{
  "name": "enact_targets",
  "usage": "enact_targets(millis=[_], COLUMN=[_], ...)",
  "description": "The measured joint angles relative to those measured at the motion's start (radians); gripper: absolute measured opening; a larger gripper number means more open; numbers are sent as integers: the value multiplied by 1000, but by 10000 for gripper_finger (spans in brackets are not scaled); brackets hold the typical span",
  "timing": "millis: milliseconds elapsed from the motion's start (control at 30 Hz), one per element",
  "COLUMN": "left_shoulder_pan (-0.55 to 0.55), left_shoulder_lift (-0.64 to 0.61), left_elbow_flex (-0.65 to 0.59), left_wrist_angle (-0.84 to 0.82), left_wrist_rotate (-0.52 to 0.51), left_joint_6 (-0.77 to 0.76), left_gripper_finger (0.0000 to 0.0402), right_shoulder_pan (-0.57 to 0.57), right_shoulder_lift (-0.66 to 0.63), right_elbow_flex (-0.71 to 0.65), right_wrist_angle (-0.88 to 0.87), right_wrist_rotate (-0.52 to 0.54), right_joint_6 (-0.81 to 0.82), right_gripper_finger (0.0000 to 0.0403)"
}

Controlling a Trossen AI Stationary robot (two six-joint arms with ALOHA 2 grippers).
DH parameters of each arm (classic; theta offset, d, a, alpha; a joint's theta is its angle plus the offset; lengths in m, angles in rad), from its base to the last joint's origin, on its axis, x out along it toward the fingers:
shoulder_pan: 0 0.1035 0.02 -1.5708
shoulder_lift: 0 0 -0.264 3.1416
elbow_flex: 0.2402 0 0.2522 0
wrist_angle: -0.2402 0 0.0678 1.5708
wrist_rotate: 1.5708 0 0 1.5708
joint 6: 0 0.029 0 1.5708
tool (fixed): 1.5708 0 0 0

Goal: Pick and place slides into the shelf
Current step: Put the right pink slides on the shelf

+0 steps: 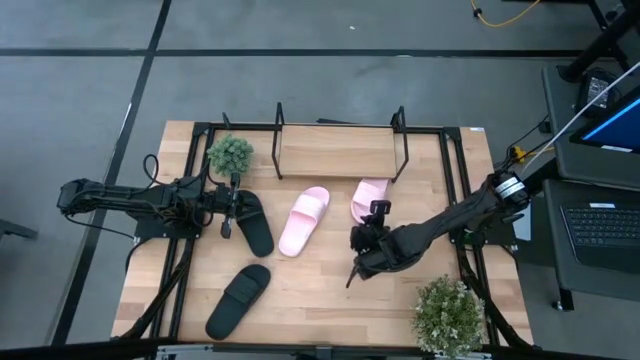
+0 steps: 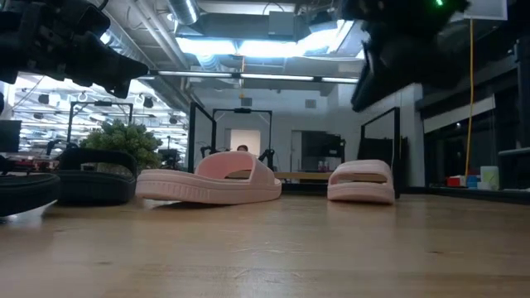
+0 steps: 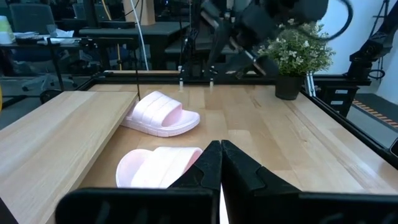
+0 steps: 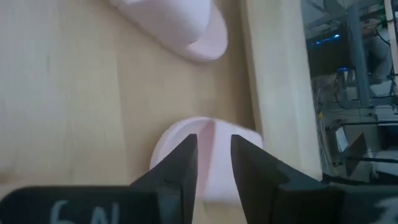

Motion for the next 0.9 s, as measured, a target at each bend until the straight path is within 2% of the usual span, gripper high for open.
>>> enact_targets(millis=[100,267,467,533,700,900], left_shoulder_pan=[0,0,0,0,0,0], left_shoulder_lift=[0,0,0,0,0,0], left_elbow_flex=[0,0,0,0,0,0], left_wrist_angle=[0,0,-10,-24,-25,-24], left_wrist_rotate=[0,0,0,0,0,0], left_joint_6=[0,5,48,49,49,51], left_gripper_finger=[0,0,0,0,0,0], right_shoulder_pan=[-1,2,2,0,-2,-3], right_shoulder_lift=[29,168,326,352,390,390], right_elbow_flex=[65,179,246,238,235,235], right_wrist_angle=[-59,-227,-466,-477,-473,-462], right_wrist_rotate=[3,0,0,-1,1,9], right_joint_6=[2,42,292,344,357,508], right_gripper_finger=[98,98,98,98,99,120])
